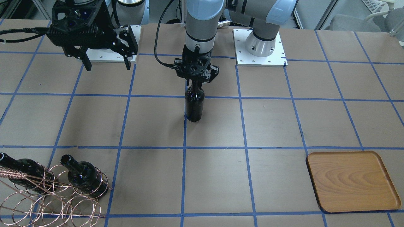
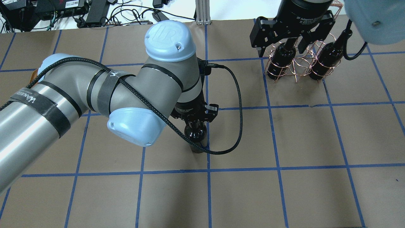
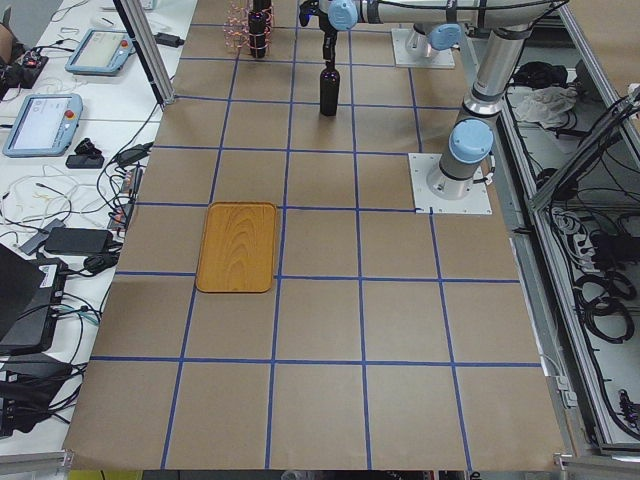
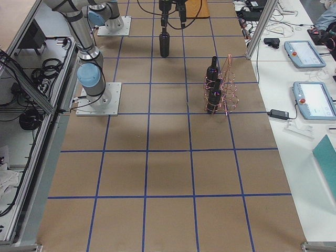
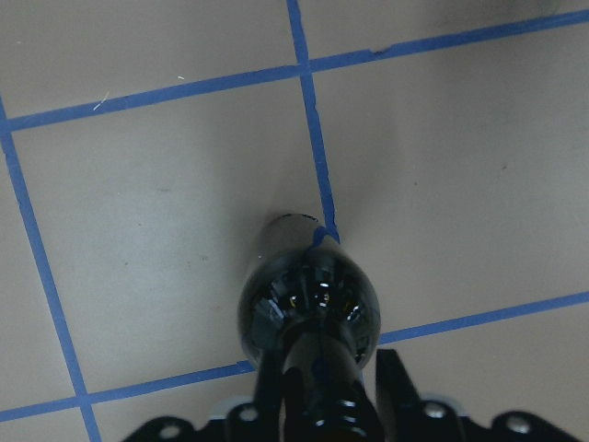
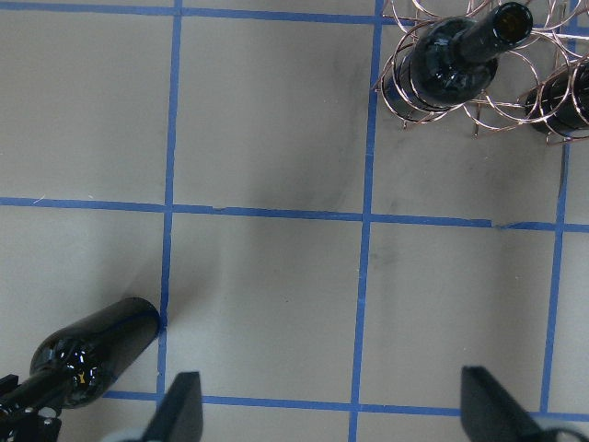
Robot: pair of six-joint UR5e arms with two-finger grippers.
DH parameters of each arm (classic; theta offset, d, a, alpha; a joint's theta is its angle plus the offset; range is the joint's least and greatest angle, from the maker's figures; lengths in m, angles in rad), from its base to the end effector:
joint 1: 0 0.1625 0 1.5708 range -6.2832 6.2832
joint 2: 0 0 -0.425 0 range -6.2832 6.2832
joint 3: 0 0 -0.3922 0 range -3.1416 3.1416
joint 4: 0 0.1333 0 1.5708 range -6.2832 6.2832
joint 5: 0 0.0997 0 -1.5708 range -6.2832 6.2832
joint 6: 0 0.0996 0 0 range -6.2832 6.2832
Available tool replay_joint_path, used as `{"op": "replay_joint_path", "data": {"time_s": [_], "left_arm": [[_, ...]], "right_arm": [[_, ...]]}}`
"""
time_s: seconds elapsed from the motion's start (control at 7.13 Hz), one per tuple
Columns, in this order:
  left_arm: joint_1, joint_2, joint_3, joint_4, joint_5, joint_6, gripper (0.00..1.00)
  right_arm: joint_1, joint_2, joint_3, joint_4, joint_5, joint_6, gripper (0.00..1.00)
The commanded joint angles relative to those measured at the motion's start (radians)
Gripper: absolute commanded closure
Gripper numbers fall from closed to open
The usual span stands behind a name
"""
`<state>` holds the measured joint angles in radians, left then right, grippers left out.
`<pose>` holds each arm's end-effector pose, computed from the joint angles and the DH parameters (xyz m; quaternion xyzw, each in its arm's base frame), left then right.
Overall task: Take wine from basket and place on tray
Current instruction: 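Lift the bottle with the left gripper and carry it over the wooden tray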
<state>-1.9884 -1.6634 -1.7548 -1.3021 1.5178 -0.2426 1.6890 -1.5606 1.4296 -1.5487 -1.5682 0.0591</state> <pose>-0.3357 -0.4150 0.3783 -0.0873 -0.9958 -0.0123 0.0238 0.1920 -0.4838 0.5505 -0.0296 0.9981 -0.0541 0.0061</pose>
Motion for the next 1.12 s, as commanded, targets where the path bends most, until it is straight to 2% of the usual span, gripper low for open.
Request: {"op": "replay_joint_path", "data": {"time_s": [0.0,0.28,0.42,0.7,0.84,0.98], "left_arm": [[0.010,0.001,0.001,-0.043,-0.001,0.008,1.00],[0.040,0.010,0.035,-0.094,0.016,0.081,1.00],[0.089,0.010,0.104,-0.162,0.030,0.156,1.00],[0.256,-0.012,0.275,-0.287,0.028,0.334,1.00],[0.377,-0.015,0.303,-0.301,0.027,0.371,1.00],[0.501,-0.024,0.311,-0.295,0.025,0.528,1.00]], "right_arm": [[0.000,-0.001,0.000,-0.001,-0.003,0.001,0.00],[0.000,0.001,0.000,0.004,-0.004,0.001,0.00],[0.000,-0.001,0.000,0.030,-0.006,0.004,0.00],[-0.005,-0.001,-0.003,0.058,-0.007,0.004,0.00],[-0.005,-0.001,-0.003,0.056,-0.006,0.004,0.00],[-0.005,-0.001,-0.005,0.055,-0.004,0.004,0.00]]}}
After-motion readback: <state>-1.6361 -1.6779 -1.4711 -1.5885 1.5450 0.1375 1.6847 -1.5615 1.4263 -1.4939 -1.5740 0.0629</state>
